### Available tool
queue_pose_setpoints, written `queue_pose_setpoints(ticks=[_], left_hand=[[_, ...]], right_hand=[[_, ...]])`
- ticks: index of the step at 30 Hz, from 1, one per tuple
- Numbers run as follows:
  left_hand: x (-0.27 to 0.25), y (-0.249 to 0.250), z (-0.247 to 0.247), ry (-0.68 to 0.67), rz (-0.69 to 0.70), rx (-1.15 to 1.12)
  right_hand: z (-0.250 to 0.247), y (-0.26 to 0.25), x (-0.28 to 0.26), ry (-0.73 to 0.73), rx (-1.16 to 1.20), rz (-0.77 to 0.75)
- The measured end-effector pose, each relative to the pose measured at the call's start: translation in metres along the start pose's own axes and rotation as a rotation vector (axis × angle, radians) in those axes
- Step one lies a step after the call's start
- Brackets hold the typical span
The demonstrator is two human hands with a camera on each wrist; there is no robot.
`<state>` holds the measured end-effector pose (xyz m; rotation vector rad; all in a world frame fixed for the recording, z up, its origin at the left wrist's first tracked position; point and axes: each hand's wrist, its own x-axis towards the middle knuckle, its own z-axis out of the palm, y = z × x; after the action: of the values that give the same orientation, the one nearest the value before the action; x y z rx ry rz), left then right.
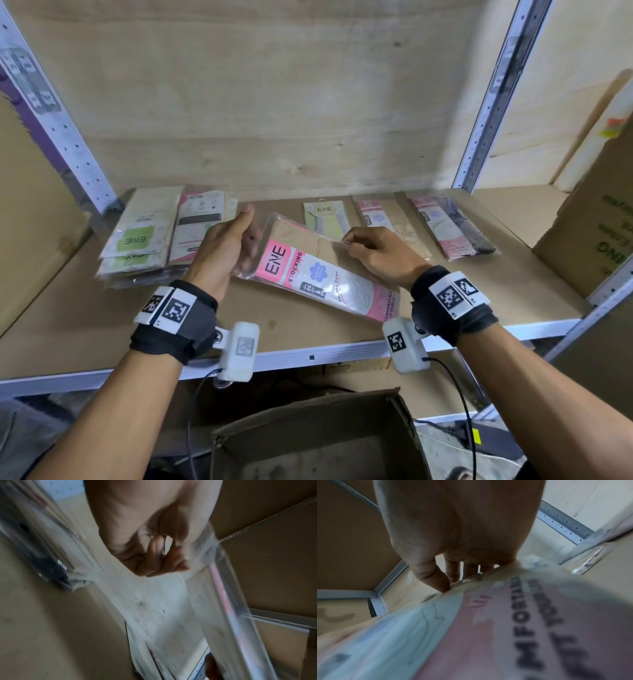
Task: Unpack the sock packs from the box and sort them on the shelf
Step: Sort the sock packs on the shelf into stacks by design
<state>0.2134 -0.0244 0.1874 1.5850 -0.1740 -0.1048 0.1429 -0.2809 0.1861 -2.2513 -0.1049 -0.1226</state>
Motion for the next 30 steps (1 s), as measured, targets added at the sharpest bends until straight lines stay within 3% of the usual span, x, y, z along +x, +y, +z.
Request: queue_pose_setpoints(ticks=[4,8,11,16,19,23,27,30], left_hand=[[0.001,-0.004,-0.001,0.026,0.039,0.085],[-0.003,0.002,0.008,-0.061,-0.007,-0.211],[-0.002,0.001,0.009,0.011,0.004,-0.321],[0.003,-0.004,-0.001,0.077,-0.141,-0.508],[0.0,-0.011,0.011,-0.023,-0.15,-0.239],[-0.014,-0.021,0.034,-0.095,-0.029,0.18],[-0.016,-0.018,0.043,0.094,0.088,0.352],[-0.011,-0.016,0.043,0.221,0.155,0.439]], right_hand=[[0.003,0.0,0.001,0.001,0.0,-0.008],[0.007,-0.005,0.003,-0.011,0.121,0.008],[0.008,-0.006,0.005,0.004,0.179,0.036],[0.009,-0.005,0.008,0.096,0.313,0.108],[0.01,-0.008,0.008,0.137,0.488,0.145],[0.018,-0.014,0.009,0.095,0.679,0.156],[0.032,-0.019,0.012,0.072,0.724,0.174],[0.045,-0.021,0.014,0.119,0.452,0.187]])
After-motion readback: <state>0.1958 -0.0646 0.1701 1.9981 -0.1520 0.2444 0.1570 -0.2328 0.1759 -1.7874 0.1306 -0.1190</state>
